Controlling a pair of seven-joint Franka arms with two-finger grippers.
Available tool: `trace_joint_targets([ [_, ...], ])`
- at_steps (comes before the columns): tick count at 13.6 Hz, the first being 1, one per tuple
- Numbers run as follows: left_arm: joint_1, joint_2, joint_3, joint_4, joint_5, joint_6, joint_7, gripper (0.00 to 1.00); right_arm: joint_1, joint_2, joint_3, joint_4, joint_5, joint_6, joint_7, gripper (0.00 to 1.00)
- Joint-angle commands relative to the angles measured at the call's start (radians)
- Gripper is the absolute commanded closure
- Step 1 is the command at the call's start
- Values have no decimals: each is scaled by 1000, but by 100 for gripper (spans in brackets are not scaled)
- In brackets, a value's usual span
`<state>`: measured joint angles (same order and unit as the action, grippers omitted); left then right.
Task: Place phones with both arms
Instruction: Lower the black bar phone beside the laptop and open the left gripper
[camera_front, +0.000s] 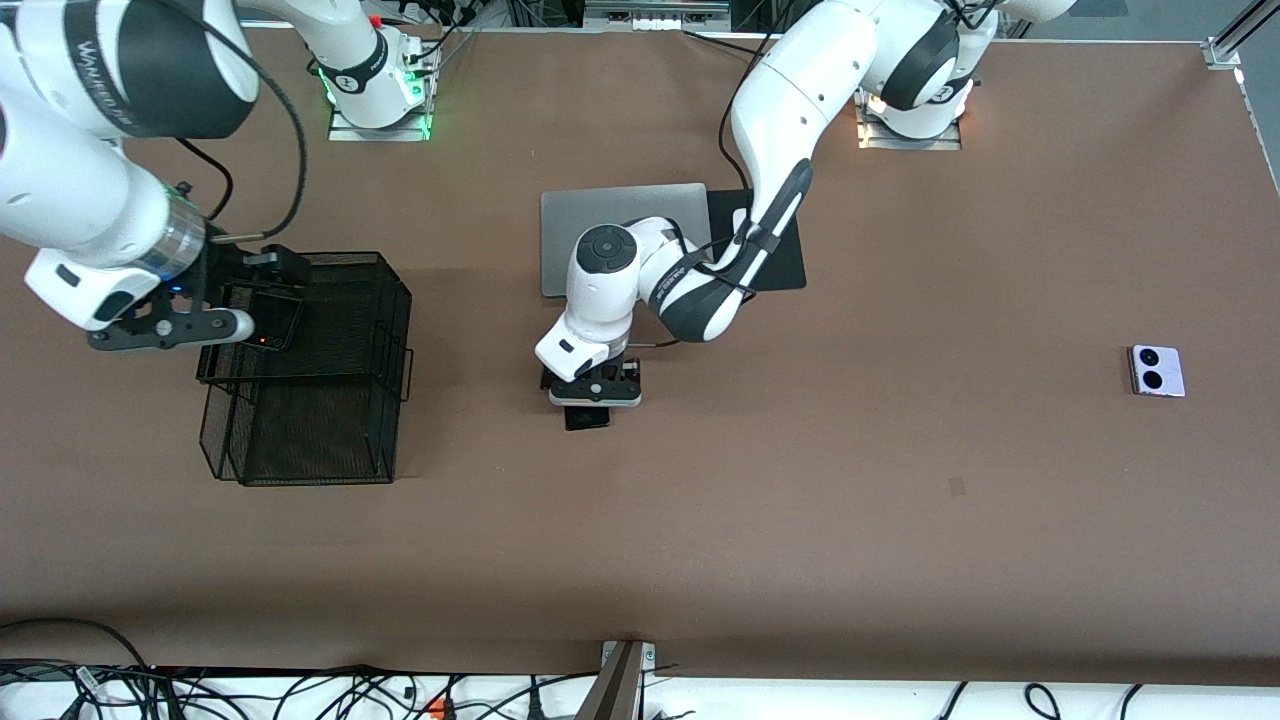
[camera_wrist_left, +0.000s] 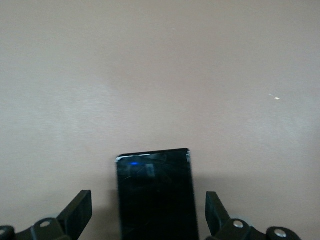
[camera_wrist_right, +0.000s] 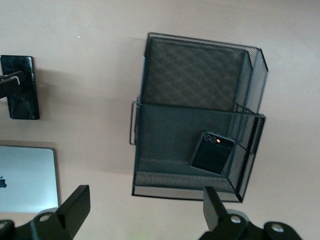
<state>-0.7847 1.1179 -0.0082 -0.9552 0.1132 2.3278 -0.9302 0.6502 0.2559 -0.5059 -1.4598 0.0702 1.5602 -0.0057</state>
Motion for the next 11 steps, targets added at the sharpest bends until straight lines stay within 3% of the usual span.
trace_joint_targets([
  [1, 37, -61, 2, 4, -13, -141, 62, 0, 20, 28, -3, -4, 55, 37, 23, 0],
  [7, 203, -205, -27, -62, -32, -456, 336, 0, 22, 54, -2, -4, 92, 93, 23, 0],
  [9, 261, -269, -27, -159, -32, -473, 411, 0, 60, 86, 6, -5, 164, 136, 83, 0],
  [11, 320, -322, -27, -258, -17, -469, 520, 0, 103, 114, 12, -4, 174, 196, 205, 0],
])
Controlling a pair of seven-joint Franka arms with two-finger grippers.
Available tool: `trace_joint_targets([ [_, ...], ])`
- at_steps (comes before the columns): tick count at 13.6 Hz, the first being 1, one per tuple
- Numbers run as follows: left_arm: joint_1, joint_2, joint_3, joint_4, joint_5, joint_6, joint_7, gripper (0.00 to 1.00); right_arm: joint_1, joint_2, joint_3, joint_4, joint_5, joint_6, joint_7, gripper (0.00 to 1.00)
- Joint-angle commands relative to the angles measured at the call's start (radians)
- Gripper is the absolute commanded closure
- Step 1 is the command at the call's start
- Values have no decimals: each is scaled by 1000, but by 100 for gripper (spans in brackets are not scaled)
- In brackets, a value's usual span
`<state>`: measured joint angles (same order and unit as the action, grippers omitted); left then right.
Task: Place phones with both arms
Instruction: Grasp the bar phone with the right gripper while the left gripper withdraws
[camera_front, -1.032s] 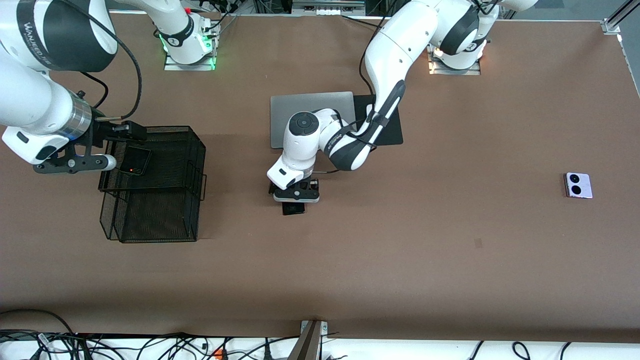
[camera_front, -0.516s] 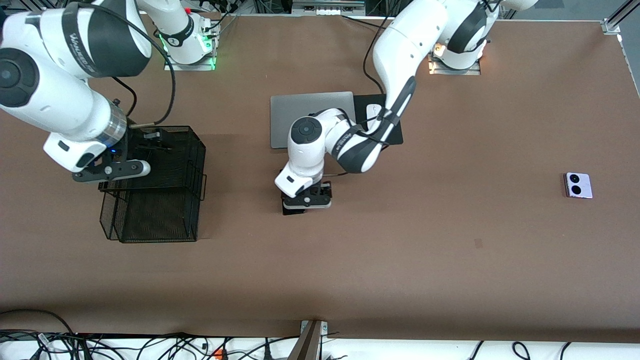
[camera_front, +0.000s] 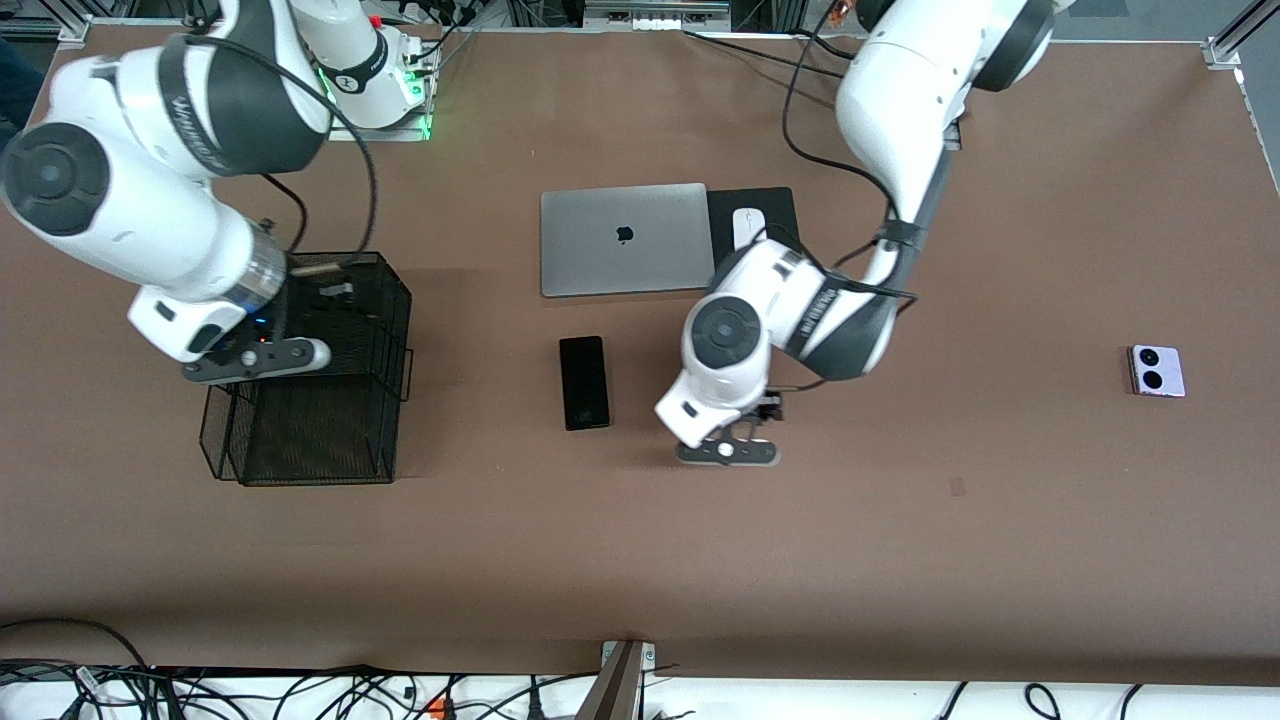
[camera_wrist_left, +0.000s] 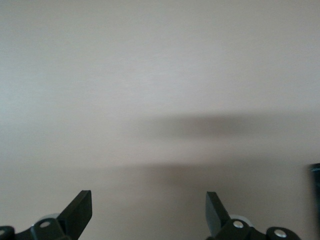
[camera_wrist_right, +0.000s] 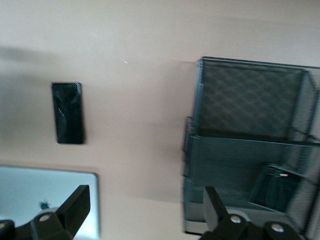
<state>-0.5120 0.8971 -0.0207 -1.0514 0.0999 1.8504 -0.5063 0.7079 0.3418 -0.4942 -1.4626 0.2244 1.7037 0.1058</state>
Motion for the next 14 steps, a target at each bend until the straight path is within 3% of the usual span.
trace_joint_targets([
  [1, 73, -119, -12, -194, 1, 10, 142, 0, 60, 45, 8, 1, 30, 85, 118, 0],
  [4, 156, -205, -5, -309, 49, 10, 279, 0, 116, 114, 42, 1, 102, 183, 219, 0],
  [7, 252, -317, -5, -464, 115, 50, 463, 0, 163, 187, 51, 2, 104, 266, 224, 0],
  [11, 375, -406, -5, -594, 145, 136, 667, 0, 212, 339, 59, 5, 104, 449, 213, 0],
  [14, 473, -463, -7, -688, 161, 236, 776, 0, 206, 426, 108, 5, 104, 559, 137, 0],
])
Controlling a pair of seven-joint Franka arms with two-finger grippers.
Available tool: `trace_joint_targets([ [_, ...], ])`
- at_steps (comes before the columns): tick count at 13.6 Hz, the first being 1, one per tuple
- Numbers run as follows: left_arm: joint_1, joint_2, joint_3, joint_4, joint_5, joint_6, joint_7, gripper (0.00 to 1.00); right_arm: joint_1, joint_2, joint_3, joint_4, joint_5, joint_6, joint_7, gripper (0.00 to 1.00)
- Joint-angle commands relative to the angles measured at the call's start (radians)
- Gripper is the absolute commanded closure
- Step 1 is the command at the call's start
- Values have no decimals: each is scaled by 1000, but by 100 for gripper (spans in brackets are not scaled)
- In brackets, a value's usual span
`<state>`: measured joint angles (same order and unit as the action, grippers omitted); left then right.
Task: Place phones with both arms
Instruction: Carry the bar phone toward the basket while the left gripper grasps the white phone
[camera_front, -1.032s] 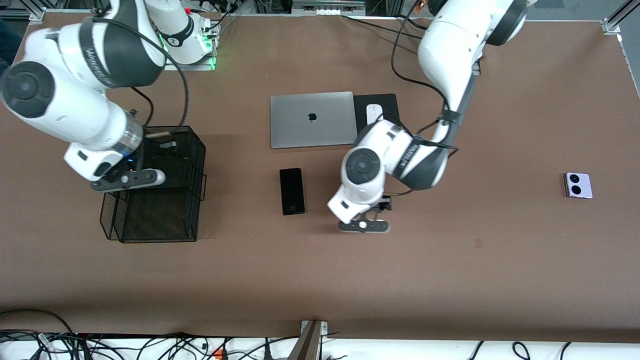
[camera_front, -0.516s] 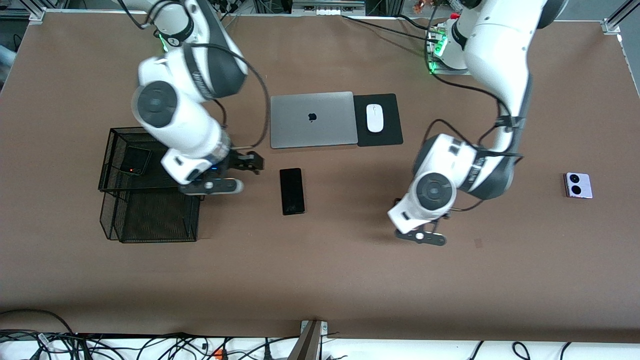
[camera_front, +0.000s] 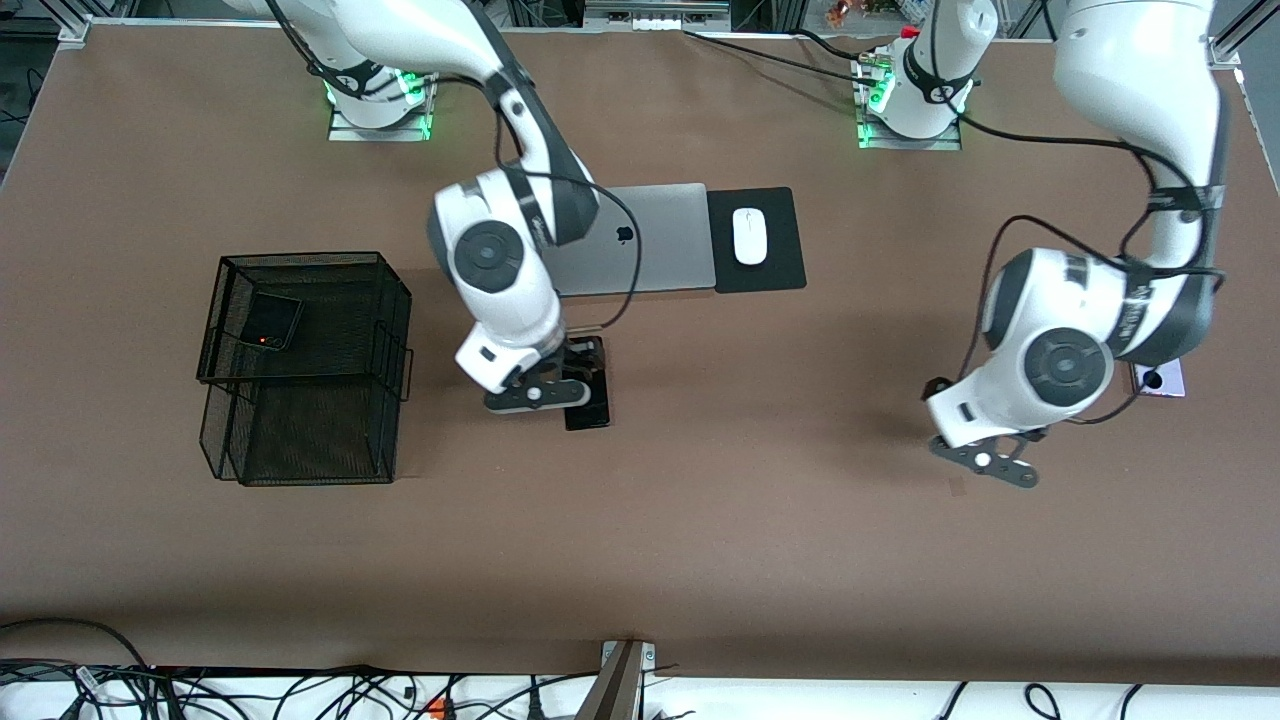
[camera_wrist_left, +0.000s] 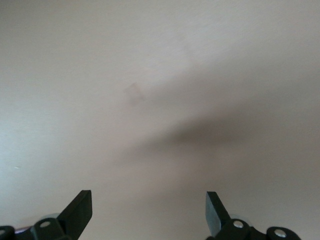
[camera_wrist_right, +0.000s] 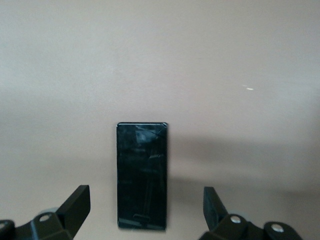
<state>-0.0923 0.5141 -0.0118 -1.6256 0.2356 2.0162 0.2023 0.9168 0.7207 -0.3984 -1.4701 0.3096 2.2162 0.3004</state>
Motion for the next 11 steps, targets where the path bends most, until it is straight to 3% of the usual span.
trace_joint_targets([
  [1, 77, -88, -17, -126, 25, 84, 89, 0, -3, 74, 25, 13, 20, 63, -88, 0],
  [5, 179, -91, -23, -132, 25, 110, 225, 0, -13, 117, 53, 13, 43, 66, -177, 0],
  [8, 293, -89, -25, -163, 13, 185, 377, 0, -32, 126, 67, 13, 147, 66, -240, 0],
  [11, 400, -86, -28, -172, 5, 226, 468, 0, -33, 151, 67, 13, 151, 66, -242, 0],
])
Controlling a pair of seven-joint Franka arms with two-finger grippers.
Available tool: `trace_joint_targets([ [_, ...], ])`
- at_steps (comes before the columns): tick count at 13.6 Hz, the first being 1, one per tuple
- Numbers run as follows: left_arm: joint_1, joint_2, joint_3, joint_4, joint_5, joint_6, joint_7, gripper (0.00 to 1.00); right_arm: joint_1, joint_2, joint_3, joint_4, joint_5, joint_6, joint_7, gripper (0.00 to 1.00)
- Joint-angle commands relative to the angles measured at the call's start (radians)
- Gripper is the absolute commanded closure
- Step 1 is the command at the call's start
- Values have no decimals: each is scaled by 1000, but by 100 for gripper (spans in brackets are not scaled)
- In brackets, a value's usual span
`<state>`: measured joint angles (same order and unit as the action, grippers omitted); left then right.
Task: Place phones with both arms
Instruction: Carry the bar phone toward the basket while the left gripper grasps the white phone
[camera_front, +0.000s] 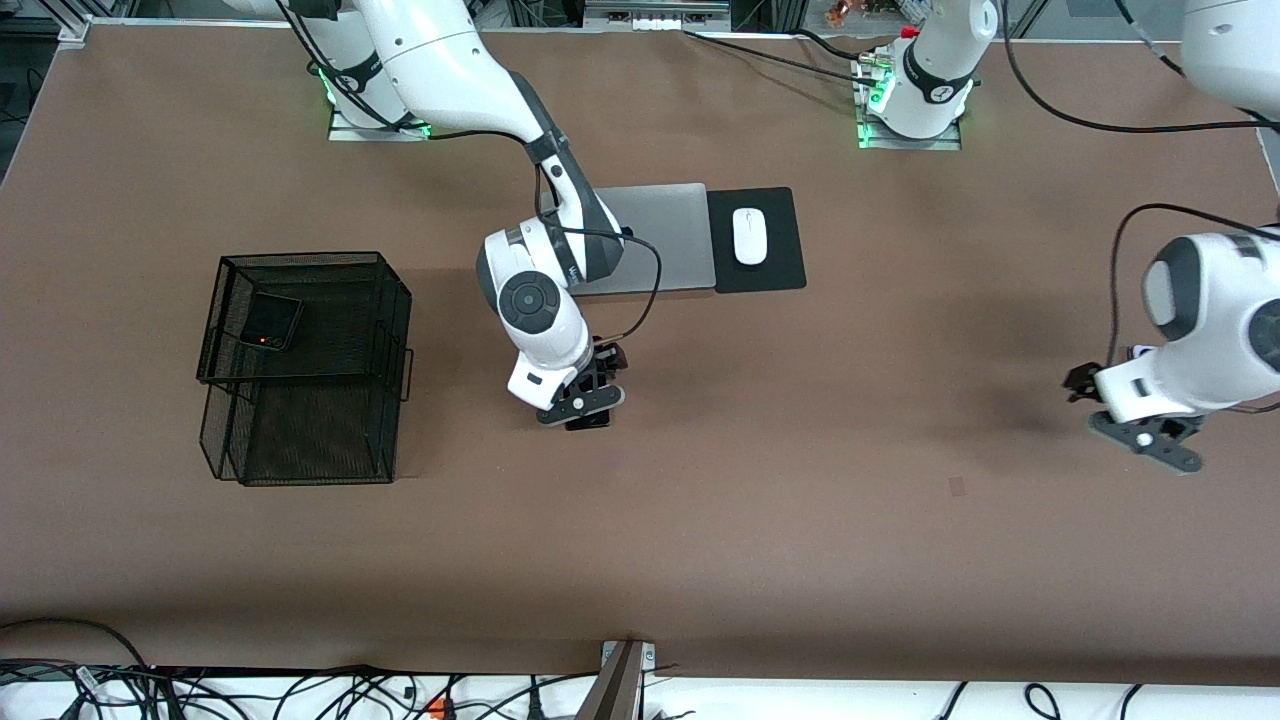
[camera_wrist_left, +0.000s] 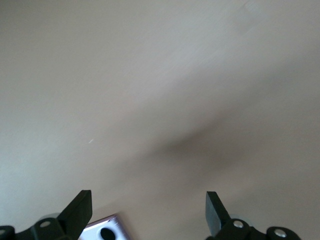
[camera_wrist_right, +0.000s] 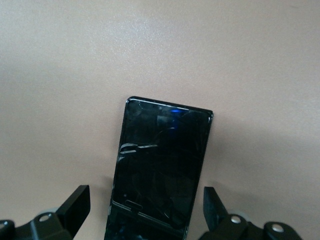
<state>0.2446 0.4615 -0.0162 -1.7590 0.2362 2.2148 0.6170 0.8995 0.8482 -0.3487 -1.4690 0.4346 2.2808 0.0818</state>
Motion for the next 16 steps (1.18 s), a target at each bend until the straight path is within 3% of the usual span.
trace_joint_targets([
  [1, 90, -35, -25, -37, -9, 31, 55, 0, -16, 32, 17, 15, 26, 6, -10, 0],
  [4, 183, -30, -25, -53, -109, 57, 53, 0, -16, 32, 17, 13, 26, 11, -8, 0],
  [7, 266, -35, -25, -140, -112, 190, 56, 0, -13, 51, 19, 13, 26, 32, 21, 0],
  [9, 307, -34, -25, -151, -112, 206, 56, 0, -13, 54, 19, 13, 26, 39, 22, 4],
  [12, 369, -32, -25, -197, -117, 275, 53, 0, -13, 48, 19, 13, 26, 39, 9, 70],
  [13, 389, -23, -25, -204, -117, 302, 43, 0, -14, 48, 19, 15, 26, 42, 12, 88],
  [14, 390, -12, -25, -209, -120, 315, 38, 0, -11, 46, 19, 16, 27, 37, 18, 100],
  [16, 390, 0, -25, -211, -185, 322, 38, 0, -13, 25, 11, 16, 24, 29, 38, 100],
])
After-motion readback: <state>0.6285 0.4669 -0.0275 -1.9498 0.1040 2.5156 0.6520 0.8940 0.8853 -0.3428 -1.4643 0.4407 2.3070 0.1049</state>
